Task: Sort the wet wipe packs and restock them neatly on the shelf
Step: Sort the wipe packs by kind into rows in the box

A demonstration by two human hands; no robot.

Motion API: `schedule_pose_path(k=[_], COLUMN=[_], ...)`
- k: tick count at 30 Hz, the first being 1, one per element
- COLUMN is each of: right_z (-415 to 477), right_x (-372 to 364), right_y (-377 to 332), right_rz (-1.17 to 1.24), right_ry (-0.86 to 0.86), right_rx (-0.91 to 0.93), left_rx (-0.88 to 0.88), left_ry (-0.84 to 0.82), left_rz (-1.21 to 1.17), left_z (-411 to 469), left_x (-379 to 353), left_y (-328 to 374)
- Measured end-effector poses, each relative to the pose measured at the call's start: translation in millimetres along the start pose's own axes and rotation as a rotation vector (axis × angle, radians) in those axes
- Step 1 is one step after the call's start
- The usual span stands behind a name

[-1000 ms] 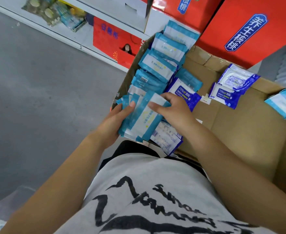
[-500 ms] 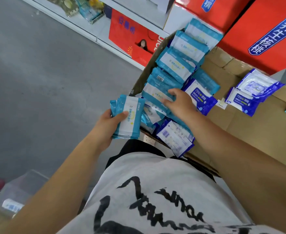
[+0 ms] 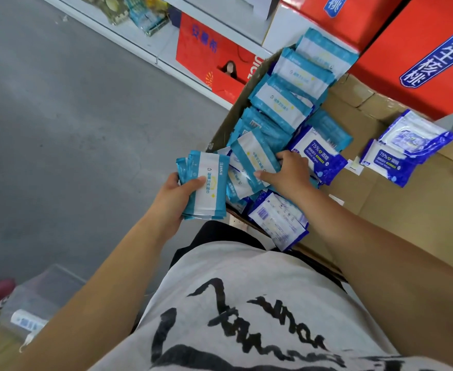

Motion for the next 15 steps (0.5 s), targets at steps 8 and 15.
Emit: schedule_pose_path(k=[8, 15], right_z=[-47.0, -101.8], right_x=[33.2, 74.0], right_y=[6.4, 0.9], right_rz=[0.68, 0.855], right_ry=[-0.1, -0.458], right_rx=[-0.027, 0.126], left_rx=[-0.031, -0.106], left_ry=[0.033, -0.058], left_rz=[-0.082, -0.043], left_z=[-2.5, -5.7], left_x=[-3.4, -14.7], left_y=[5.5, 18.2])
Point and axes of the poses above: each hand's wrist, its own z-axis towards the middle knuckle, its own x-axis out of the back of the hand, y = z × x, the point moved 5 cm from there along z, towards the middle knuckle, and after that the axes turned 10 degrees about -x, right-handed, at the moved point
